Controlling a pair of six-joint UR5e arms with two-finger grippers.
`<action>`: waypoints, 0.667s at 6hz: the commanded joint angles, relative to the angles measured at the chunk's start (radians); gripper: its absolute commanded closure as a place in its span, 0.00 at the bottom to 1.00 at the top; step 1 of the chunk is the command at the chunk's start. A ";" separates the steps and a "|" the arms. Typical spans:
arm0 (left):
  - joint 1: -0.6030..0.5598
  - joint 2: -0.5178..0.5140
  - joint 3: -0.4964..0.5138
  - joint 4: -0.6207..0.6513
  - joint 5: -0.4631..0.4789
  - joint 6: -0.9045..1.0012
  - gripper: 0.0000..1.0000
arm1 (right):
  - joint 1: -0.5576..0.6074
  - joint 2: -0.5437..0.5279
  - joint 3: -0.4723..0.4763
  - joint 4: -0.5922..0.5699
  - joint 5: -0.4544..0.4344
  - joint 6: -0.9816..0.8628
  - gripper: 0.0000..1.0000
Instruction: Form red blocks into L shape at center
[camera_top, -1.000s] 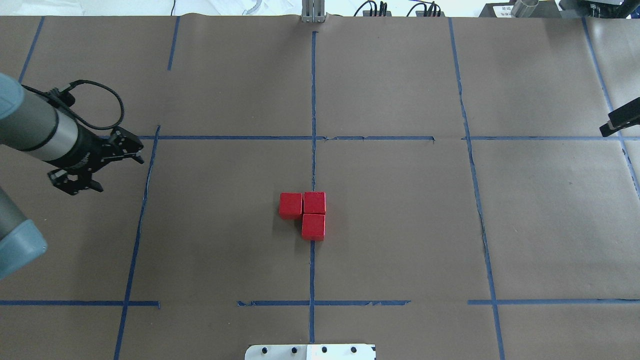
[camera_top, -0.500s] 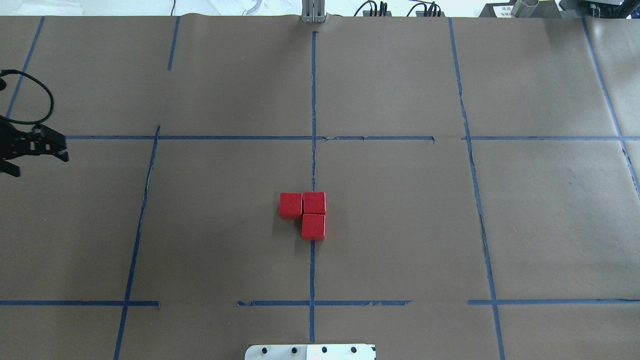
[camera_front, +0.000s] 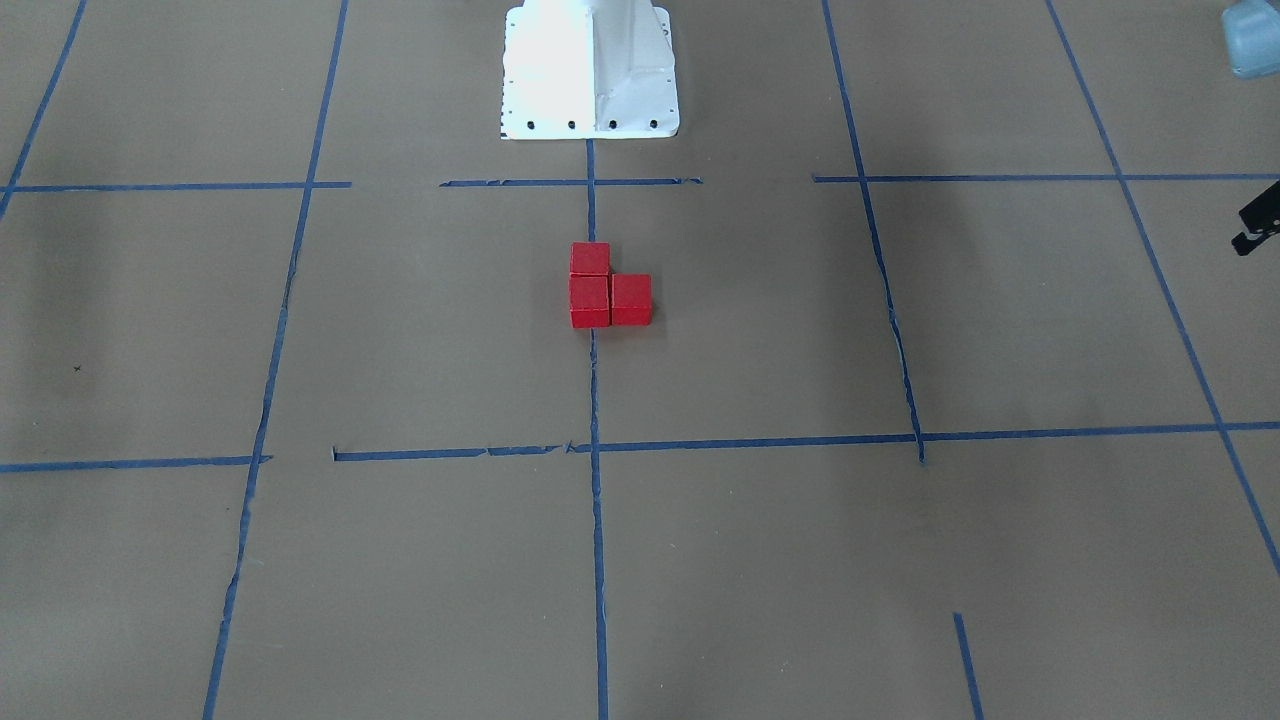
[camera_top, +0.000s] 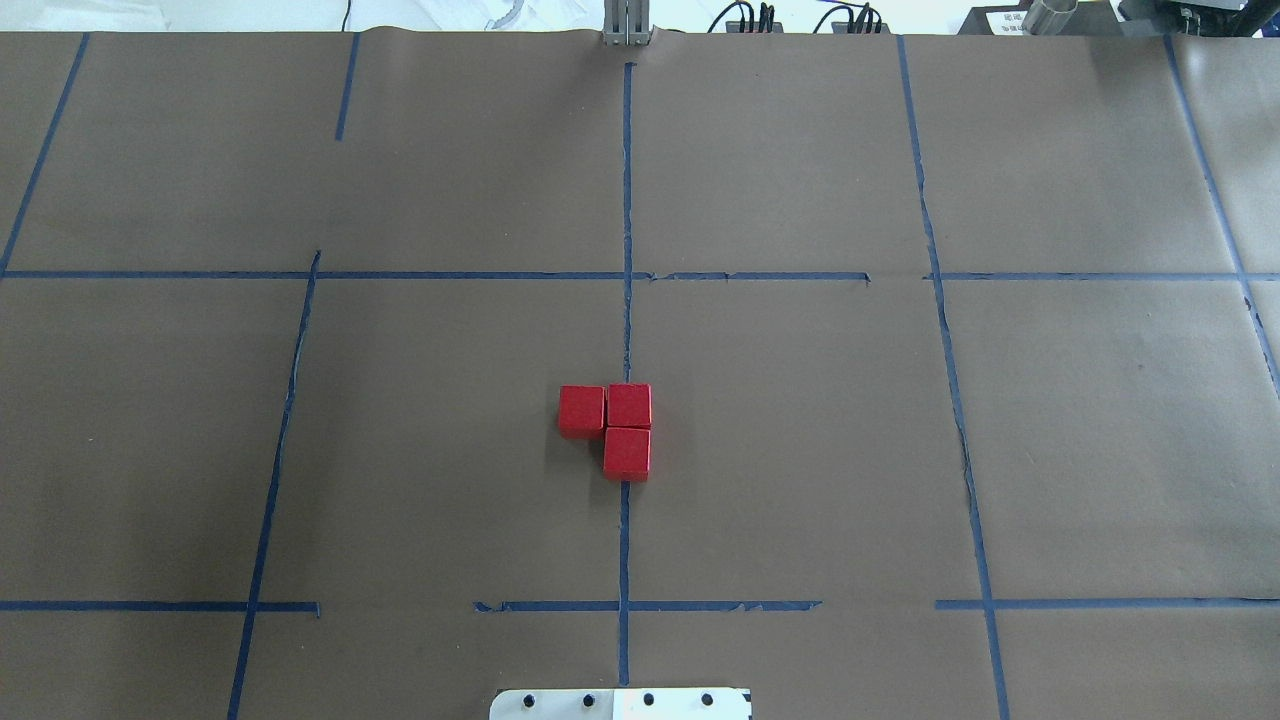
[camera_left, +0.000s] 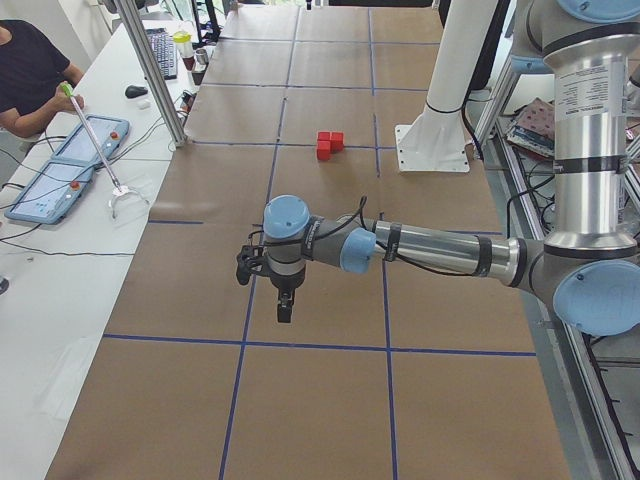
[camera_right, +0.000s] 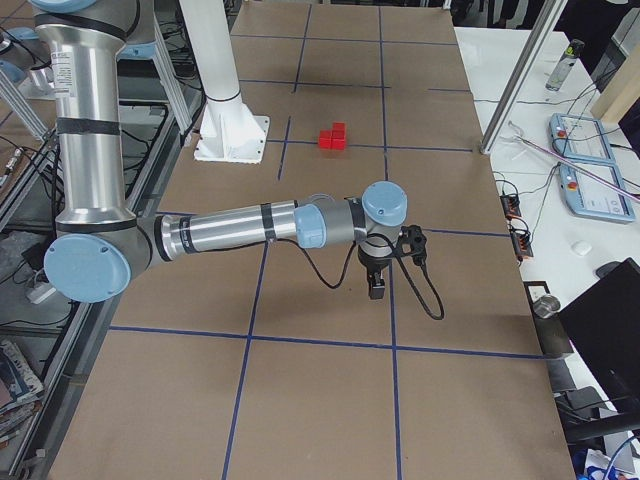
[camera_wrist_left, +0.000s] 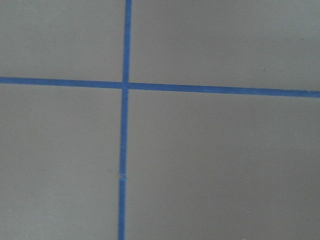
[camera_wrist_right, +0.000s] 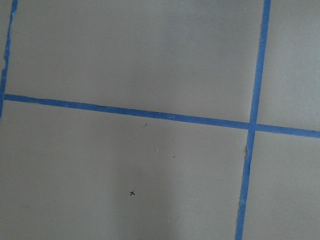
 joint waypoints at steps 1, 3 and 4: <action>-0.036 -0.068 -0.013 0.183 -0.002 0.042 0.00 | 0.000 -0.002 -0.005 0.001 -0.003 0.000 0.00; -0.041 -0.053 -0.033 0.341 -0.005 0.239 0.00 | 0.001 -0.028 0.023 0.004 0.003 0.003 0.00; -0.035 -0.065 0.014 0.332 -0.005 0.240 0.00 | 0.001 -0.026 0.029 0.005 0.006 0.006 0.00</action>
